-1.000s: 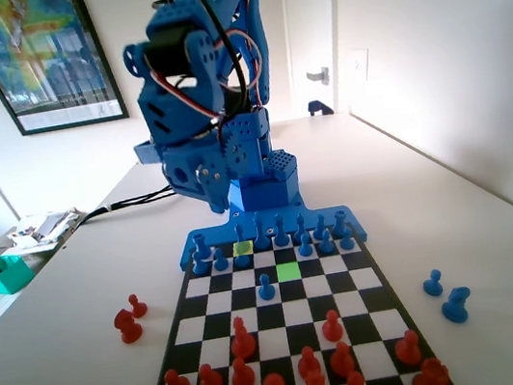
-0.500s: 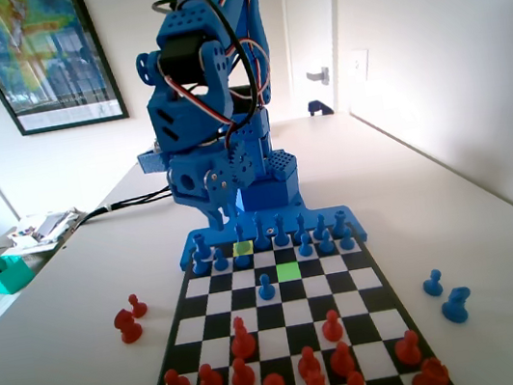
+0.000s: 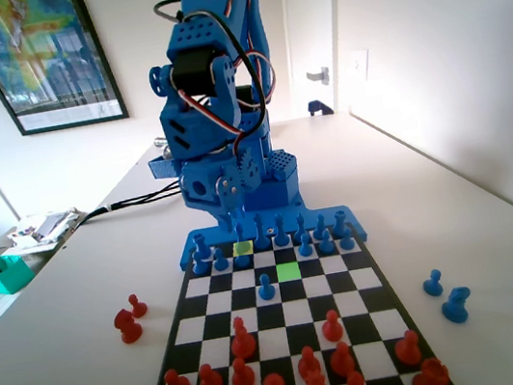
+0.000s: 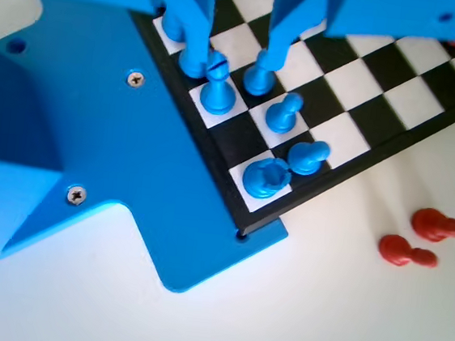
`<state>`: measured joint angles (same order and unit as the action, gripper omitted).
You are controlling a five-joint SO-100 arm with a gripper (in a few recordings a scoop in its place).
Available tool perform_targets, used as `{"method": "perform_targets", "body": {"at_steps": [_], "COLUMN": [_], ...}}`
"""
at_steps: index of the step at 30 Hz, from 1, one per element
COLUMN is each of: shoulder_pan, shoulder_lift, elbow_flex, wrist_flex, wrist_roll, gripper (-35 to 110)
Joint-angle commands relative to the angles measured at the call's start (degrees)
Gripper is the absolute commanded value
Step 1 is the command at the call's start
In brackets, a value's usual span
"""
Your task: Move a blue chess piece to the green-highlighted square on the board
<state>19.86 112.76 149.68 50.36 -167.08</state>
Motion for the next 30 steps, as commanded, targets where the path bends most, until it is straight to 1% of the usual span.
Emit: {"method": "perform_targets", "body": {"at_steps": [1,10,18,25,30], "shoulder_pan": [-0.18,0.09,0.09,0.18,0.00], "shoulder_lift": [2.37,2.37,2.37,2.37,2.29], "elbow_flex": [0.62,4.48,6.50,9.76,10.63], "wrist_flex": [-0.70,-5.98,-8.26,-12.92,-13.97], "wrist_roll": [-2.46,-3.52,-3.78,-4.39,-4.57], "gripper": [13,13,13,12,11]}}
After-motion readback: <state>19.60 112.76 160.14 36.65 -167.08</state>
